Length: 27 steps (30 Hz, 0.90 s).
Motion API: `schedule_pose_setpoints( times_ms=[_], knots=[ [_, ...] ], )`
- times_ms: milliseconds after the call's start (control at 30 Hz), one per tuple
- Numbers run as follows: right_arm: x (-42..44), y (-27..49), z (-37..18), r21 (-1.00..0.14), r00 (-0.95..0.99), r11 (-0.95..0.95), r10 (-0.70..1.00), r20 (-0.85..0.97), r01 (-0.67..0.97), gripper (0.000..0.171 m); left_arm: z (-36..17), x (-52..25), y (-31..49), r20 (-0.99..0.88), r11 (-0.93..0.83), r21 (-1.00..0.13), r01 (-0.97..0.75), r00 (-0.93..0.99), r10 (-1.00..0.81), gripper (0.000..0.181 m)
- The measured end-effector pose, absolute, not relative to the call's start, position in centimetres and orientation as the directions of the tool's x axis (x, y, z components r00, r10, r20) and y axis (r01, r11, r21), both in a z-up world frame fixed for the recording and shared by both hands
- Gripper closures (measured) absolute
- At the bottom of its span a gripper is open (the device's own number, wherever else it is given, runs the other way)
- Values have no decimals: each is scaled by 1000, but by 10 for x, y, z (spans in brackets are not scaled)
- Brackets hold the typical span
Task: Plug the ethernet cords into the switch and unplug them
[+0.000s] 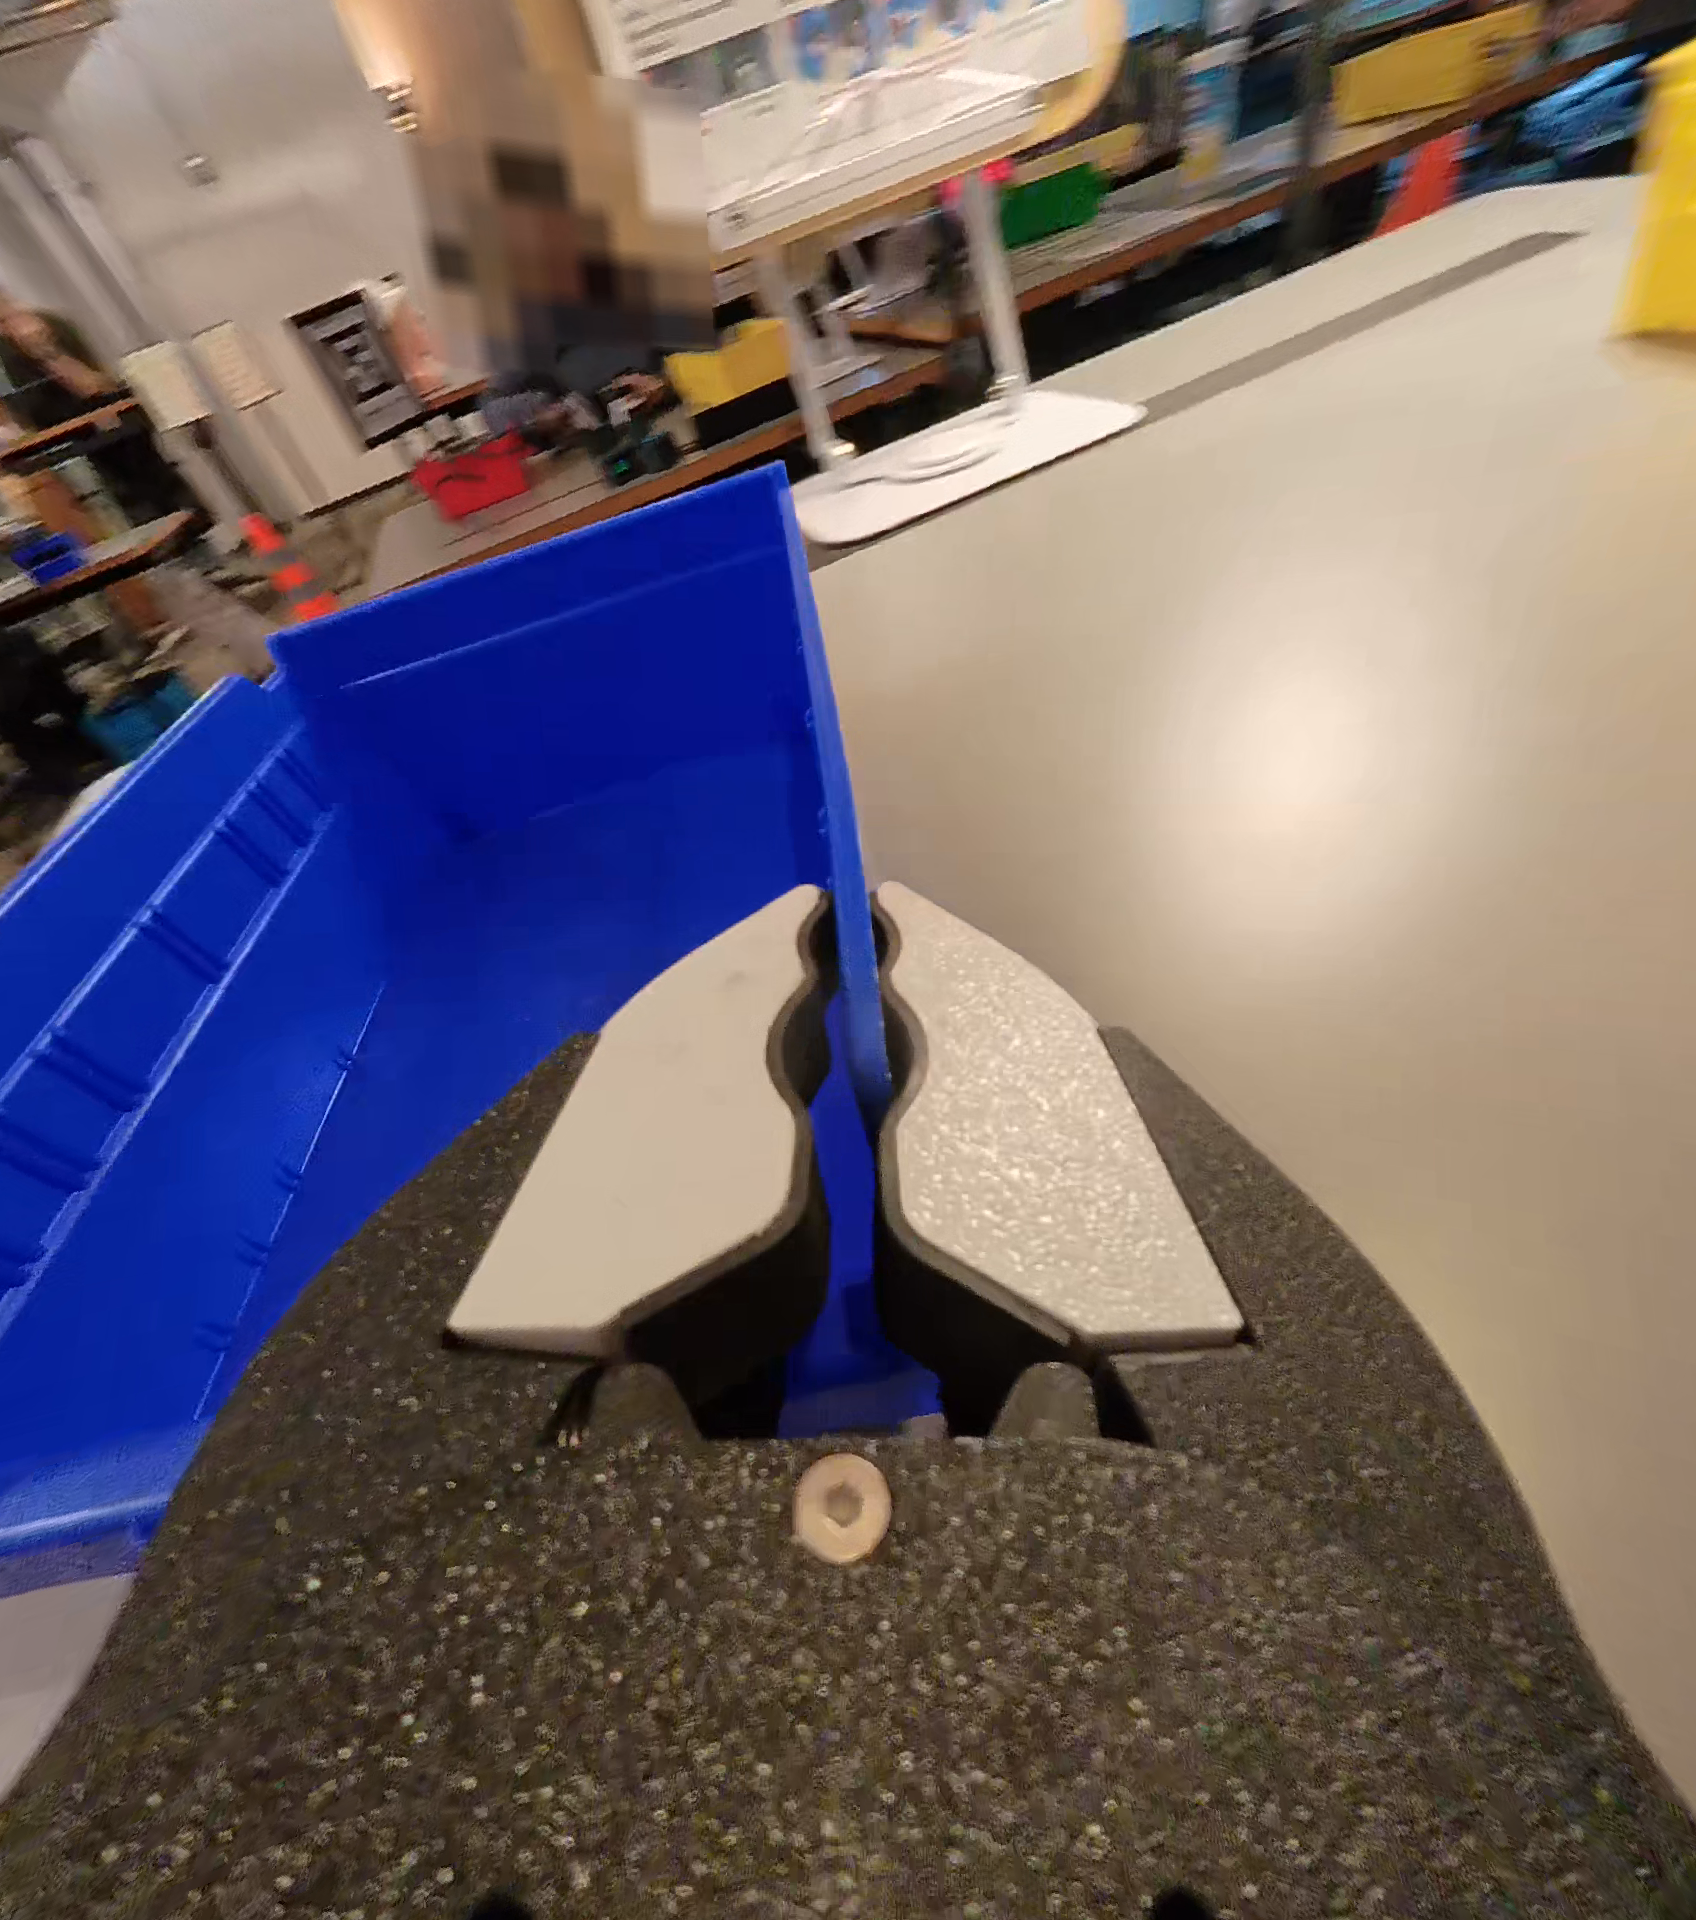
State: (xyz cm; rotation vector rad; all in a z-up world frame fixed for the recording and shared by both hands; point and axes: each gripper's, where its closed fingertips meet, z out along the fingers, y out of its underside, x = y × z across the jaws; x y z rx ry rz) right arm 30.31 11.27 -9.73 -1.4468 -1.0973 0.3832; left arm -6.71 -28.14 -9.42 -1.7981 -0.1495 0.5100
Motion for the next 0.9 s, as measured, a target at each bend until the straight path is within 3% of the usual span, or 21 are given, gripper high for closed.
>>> schedule_pose_setpoints(
  times_ms=[233,467,667,900],
  knots=[
    [256,74,-99,-918,240,194,927,287,346,166,-95,33,-266,-198,-201,-954,-221,971,-131,178],
    [220,45,-99,-939,-122,158,984,126,305,168,-95,91,-302,-123,-137,-960,-246,804,-581,178],
    [183,9,-99,-942,-376,206,922,96,265,168,-95,120,-328,-128,-57,-961,-272,617,-777,178],
    [131,-34,-99,-943,-560,235,826,66,236,168,-94,142,-320,-154,-7,-960,-280,548,-822,178]
  ],
)
